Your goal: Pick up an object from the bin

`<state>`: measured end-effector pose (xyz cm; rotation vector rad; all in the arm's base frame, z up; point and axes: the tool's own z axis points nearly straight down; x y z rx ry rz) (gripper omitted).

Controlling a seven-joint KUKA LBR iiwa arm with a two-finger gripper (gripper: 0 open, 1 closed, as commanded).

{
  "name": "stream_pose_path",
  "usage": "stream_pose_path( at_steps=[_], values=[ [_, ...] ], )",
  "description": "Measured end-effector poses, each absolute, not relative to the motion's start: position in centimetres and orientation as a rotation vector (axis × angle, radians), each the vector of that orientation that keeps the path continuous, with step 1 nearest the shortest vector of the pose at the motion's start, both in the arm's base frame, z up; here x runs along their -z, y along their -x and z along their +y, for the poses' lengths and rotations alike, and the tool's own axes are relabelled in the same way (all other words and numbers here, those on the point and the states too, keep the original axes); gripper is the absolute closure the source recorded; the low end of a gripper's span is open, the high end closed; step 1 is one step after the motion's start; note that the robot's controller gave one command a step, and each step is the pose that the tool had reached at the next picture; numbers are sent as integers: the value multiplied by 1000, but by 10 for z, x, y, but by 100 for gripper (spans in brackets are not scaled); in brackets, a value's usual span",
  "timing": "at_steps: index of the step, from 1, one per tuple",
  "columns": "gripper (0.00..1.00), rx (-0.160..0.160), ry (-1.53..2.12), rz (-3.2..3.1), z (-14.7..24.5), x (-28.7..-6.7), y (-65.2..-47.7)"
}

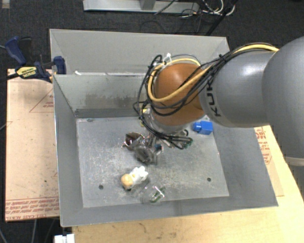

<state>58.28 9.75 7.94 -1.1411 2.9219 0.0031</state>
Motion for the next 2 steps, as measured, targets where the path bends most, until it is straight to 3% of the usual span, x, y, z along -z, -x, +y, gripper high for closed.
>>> stream_pose_path(
  at_steps=[2],
  values=[
    [100, -6, 1144, 2932, 97, -108, -580]
  ],
)
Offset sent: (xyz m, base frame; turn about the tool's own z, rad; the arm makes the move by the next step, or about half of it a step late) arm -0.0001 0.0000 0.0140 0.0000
